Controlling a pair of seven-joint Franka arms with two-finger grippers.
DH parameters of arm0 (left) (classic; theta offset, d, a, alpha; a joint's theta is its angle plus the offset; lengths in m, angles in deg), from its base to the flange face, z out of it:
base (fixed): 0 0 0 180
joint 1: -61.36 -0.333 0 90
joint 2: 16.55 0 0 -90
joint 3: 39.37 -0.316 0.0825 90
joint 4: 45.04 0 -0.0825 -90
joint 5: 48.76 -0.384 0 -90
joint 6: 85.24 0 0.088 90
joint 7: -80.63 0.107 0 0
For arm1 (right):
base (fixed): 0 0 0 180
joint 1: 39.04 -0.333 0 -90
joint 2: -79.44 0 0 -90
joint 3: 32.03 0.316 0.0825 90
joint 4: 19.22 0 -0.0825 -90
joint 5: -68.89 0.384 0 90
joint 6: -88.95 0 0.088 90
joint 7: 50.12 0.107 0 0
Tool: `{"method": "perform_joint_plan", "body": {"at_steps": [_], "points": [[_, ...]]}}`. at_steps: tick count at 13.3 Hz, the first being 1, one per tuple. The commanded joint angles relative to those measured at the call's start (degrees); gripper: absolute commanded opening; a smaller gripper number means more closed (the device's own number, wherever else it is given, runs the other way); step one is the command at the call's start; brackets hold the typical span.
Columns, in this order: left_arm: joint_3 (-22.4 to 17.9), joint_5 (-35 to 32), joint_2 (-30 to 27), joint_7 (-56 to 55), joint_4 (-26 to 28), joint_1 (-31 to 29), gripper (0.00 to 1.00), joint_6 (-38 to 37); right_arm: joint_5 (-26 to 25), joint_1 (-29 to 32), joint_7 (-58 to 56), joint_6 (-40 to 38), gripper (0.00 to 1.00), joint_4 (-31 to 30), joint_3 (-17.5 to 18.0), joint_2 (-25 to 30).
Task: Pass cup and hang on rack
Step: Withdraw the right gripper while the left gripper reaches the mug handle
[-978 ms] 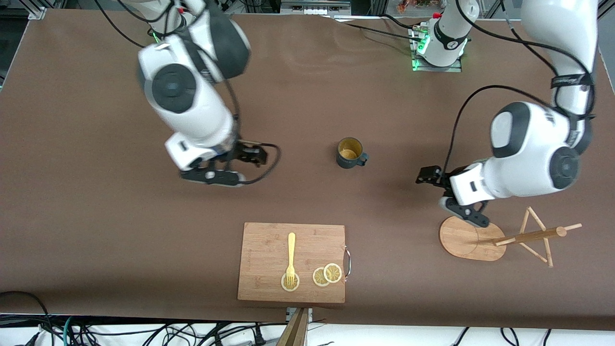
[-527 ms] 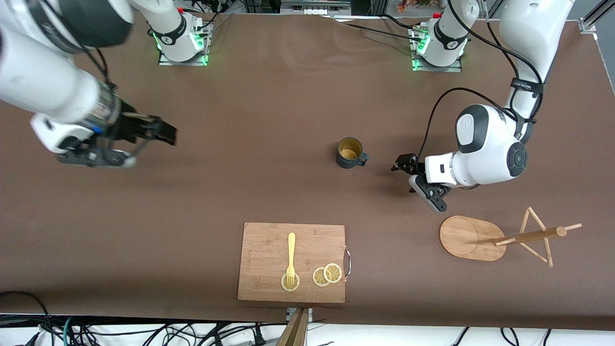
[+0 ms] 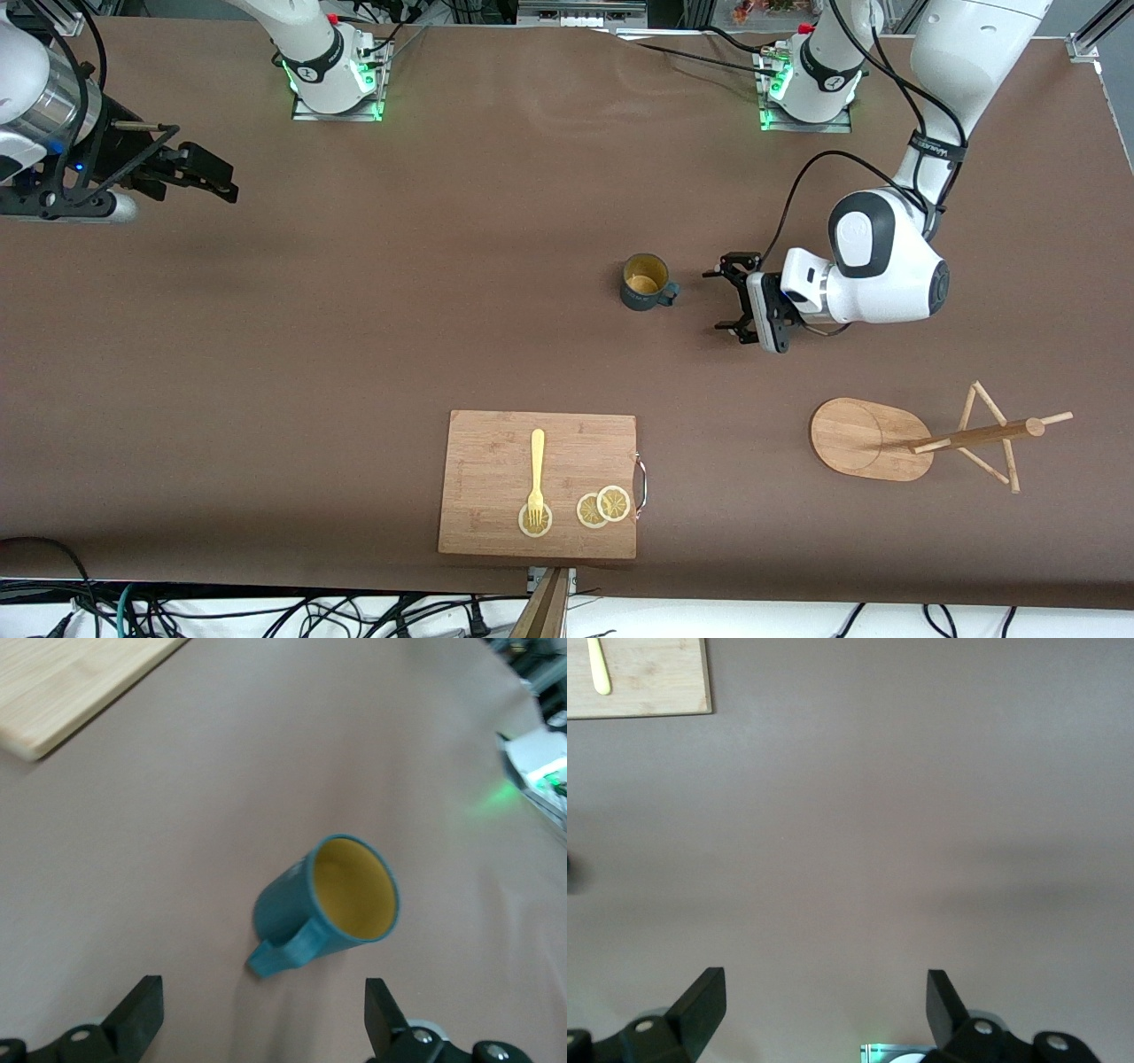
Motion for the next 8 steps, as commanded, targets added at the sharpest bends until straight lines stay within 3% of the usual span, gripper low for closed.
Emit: {"method": "perform_joint_plan", "body": {"at_steps": [1,5,8], "points": [[0.52,6.05,-1.16,14.01,2.44,-0.44,1.0,-1.18,-1.86,-0.33,-3.2,1.49,1.0,-1.14,-1.68,0.62],[2.8,10.54,3.48,32.2,2.44,-0.44,1.0,-1.27,-1.86,-0.15,-4.17,1.22,1.0,0.18,-3.88,-0.44],[2.89,18.34,9.72,47.48,1.65,-1.66,1.0,-6.42,-4.58,-0.24,-4.0,0.26,1.0,3.08,-4.15,-0.53]]}}
